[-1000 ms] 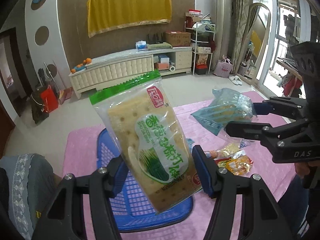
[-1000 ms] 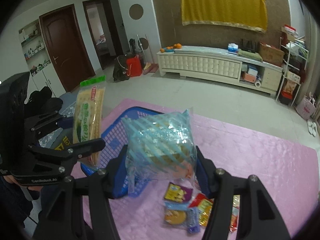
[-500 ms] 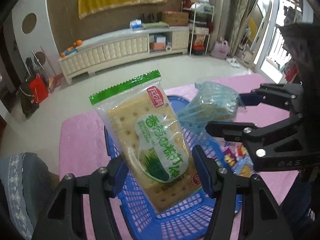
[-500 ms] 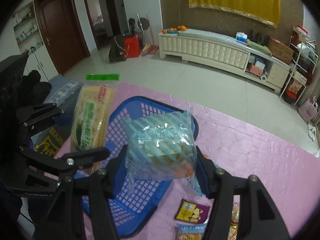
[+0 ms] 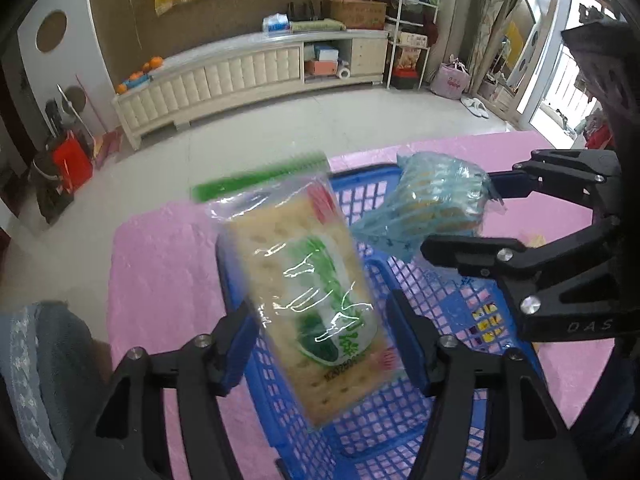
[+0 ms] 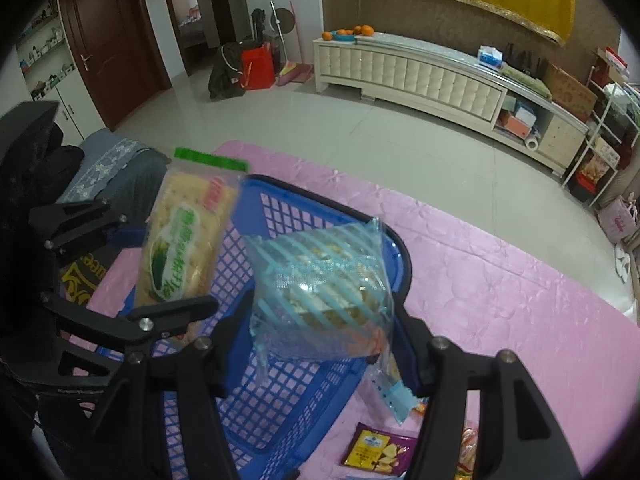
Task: Organize snacks
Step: 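Carry both packs over the blue basket and open both tools to drop them, then move both tools back over the snack pile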
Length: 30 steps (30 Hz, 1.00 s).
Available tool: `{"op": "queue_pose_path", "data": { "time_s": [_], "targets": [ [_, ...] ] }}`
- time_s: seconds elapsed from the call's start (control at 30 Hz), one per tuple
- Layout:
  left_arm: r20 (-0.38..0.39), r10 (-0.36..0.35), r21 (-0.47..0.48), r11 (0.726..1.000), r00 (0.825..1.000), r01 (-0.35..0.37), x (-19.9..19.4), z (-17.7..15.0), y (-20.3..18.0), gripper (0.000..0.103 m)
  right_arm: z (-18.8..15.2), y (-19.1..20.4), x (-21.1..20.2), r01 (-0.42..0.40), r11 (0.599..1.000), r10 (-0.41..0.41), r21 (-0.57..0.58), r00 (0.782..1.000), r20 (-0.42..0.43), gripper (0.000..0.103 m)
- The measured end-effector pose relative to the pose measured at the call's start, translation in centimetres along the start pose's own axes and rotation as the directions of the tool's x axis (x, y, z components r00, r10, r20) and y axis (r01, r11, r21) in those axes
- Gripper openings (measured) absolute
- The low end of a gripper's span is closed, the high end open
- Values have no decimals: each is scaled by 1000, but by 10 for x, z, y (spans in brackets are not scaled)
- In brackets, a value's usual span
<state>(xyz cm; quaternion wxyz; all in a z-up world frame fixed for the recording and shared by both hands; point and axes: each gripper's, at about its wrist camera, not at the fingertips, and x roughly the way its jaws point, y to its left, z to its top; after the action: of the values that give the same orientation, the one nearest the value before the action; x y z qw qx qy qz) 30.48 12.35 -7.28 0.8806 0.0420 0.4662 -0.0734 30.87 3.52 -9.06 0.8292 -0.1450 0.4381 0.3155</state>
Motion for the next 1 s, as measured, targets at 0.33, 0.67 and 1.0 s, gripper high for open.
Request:
{"op": "queue_pose_path", "data": {
  "time_s": [0.33,0.67,1.0],
  "targets": [
    [58,30,-13,999,998,-29,-28,-11,-5,79,-9,-4,-27,45,998,-47,45,998,50,86],
    [89,-7,3,1000,996,7,-64,-20,-57,83,-52,-20,-90,47,986,-61,157,994,89,87],
    [92,-56,76,996,994,49,-78,-19,-131,83,-107,-57,-138,82,970,-102,230,992,76,87]
  ]
}}
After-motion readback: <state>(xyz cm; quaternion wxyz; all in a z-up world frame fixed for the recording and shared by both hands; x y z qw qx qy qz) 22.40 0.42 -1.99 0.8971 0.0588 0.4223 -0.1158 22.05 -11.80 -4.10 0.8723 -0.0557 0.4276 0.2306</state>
